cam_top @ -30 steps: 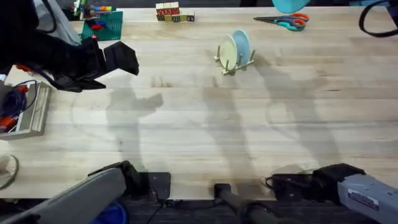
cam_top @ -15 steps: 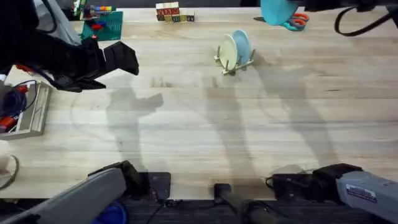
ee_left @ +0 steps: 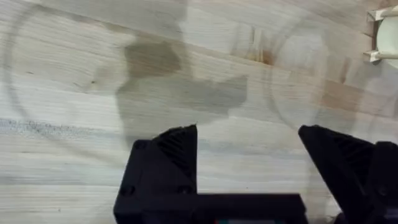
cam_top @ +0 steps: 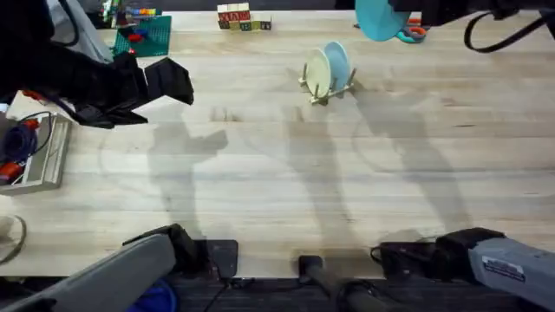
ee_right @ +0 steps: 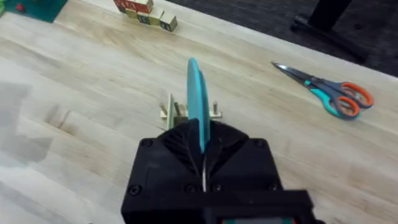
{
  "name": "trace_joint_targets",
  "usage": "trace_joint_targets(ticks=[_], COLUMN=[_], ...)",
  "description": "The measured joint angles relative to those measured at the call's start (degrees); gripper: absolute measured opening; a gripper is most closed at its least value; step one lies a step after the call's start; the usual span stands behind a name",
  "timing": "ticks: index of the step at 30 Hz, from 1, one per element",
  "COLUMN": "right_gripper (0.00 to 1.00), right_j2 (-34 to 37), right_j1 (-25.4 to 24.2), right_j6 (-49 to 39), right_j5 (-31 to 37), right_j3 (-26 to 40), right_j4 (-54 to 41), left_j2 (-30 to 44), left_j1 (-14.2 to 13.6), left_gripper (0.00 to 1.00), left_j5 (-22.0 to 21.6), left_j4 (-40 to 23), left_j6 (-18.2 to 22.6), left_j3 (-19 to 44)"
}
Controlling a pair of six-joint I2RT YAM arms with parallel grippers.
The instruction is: Pick up the plates from the table one by one and place each into a slot on the dish rack.
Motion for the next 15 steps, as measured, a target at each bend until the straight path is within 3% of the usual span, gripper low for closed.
trace_joint_targets(ticks=[6, 15], right_gripper=[0.03, 0.03], right_j2=[0.0, 1.9], right_j1=[2.5, 8.9], right_j6=[2.4, 6.5], right_j5=[1.0, 11.3], right_j3=[0.0, 0.0], right_j4=[-0.5, -0.4], left_j2=[0.0, 0.0], left_j1=[0.0, 0.0], left_gripper=[0.995, 0.995], left_j5=[0.0, 0.0], left_j4=[0.0, 0.0], left_j6=[0.0, 0.0], left_j3=[0.0, 0.0])
